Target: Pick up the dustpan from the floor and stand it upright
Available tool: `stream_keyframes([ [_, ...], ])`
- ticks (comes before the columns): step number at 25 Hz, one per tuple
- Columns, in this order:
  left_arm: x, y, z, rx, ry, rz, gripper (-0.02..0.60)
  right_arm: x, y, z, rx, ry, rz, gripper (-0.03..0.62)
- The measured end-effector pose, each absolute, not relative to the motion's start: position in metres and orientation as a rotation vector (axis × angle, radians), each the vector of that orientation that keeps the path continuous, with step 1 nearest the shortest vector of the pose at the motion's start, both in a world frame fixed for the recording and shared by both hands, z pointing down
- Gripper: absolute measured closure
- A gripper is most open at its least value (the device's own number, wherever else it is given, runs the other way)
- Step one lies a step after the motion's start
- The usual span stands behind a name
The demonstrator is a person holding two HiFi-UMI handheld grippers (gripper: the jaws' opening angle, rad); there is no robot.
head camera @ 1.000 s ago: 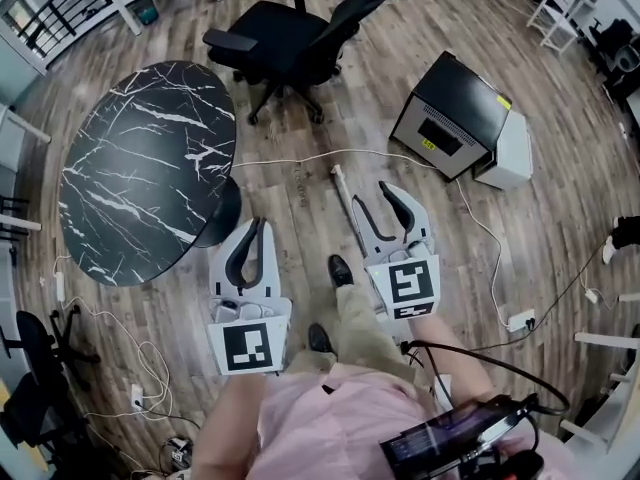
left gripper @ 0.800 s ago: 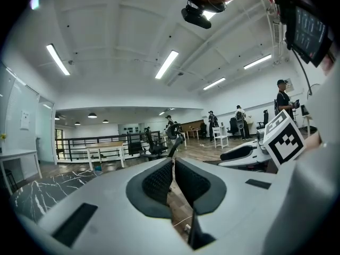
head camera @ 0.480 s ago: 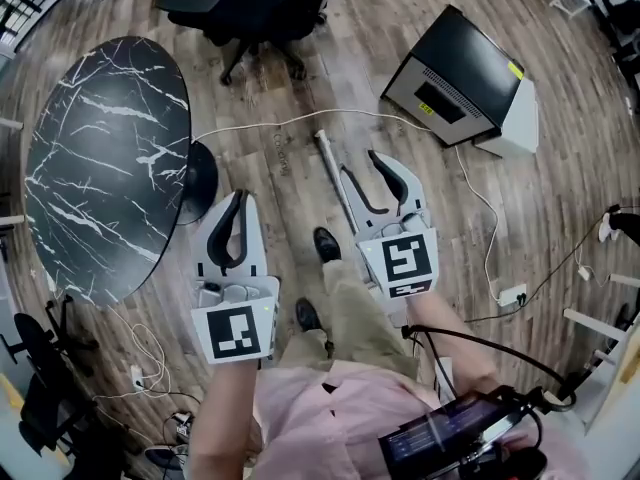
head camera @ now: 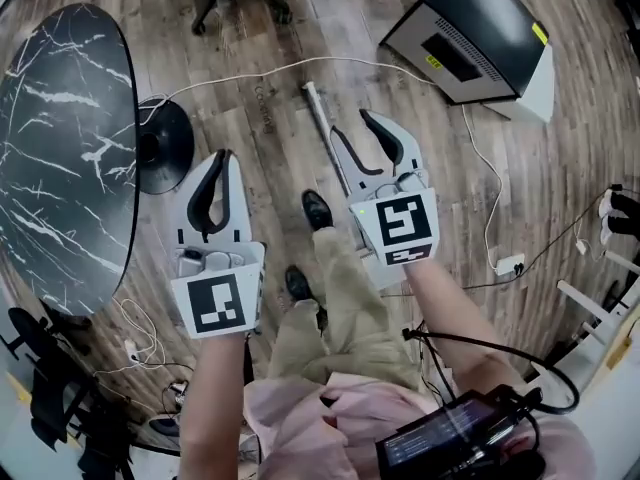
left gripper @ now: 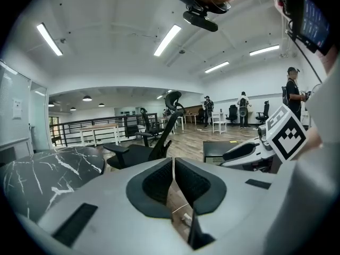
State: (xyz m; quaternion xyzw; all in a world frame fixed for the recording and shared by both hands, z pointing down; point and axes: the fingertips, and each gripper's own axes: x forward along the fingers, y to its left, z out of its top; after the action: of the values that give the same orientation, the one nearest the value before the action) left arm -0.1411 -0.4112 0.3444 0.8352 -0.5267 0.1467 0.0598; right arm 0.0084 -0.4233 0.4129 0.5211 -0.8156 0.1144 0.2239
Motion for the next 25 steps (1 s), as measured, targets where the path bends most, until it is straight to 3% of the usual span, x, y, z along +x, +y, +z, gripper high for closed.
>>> stream_keyframes([
  [25, -0.113, -0.503, 0.613, 2.560, -1.437, 0.502, 0.560, 0.020, -0.486, 0.726, 1.289, -2.127, 0.522, 0.419],
])
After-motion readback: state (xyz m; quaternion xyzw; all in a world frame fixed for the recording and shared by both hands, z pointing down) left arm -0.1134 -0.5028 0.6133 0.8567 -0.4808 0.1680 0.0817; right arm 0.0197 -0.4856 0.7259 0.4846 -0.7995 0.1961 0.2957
